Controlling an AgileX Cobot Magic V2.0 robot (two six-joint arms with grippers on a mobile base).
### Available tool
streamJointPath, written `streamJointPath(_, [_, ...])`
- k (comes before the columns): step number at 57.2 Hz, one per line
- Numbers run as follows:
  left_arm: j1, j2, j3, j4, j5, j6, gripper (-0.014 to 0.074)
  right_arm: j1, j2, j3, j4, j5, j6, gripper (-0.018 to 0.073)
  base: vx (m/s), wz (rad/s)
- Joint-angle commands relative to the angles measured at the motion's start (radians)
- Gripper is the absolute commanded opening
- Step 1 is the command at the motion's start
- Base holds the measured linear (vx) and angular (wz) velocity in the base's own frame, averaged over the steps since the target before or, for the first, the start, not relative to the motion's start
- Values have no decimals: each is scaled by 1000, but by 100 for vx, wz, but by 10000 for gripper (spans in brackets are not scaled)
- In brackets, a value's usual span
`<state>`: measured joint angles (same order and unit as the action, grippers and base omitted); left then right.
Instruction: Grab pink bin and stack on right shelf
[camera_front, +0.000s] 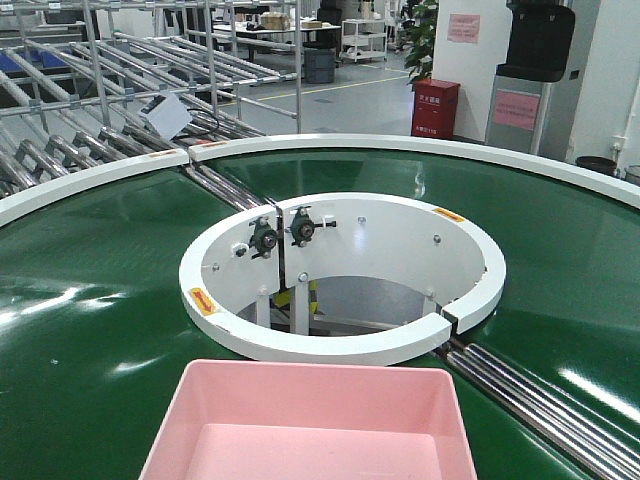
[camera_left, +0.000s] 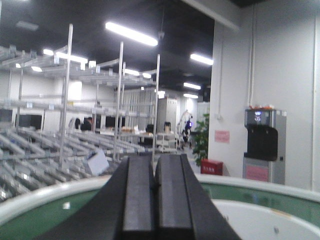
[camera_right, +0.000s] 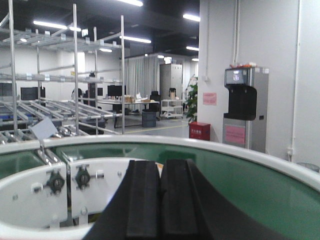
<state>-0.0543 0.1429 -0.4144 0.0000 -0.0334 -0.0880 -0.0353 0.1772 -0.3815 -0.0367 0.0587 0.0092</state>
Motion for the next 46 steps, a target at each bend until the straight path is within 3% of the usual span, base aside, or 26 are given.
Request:
streamJointPath(1, [3, 123, -170, 0, 2, 57, -8, -4, 124, -178, -9, 6, -2, -11, 0, 0])
streamJointPath(9, [3, 284, -249, 0, 5, 88, -8, -4, 289, -290, -9, 92, -2, -8, 0, 0])
streamJointPath(23, [3, 461, -249, 0, 64, 88, 57, -4, 487, -301, -5, 94, 16, 34, 0, 0])
streamJointPath(30, [3, 492, -249, 0, 64, 88, 170, -4, 528, -301, -5, 94, 26, 113, 0, 0])
streamJointPath(41, [3, 508, -249, 0, 65, 88, 446, -4, 538, -301, -5, 94, 26, 327, 0, 0])
streamJointPath(46, [3, 508, -249, 0, 65, 88, 504, -4, 538, -301, -6, 94, 26, 410, 0, 0])
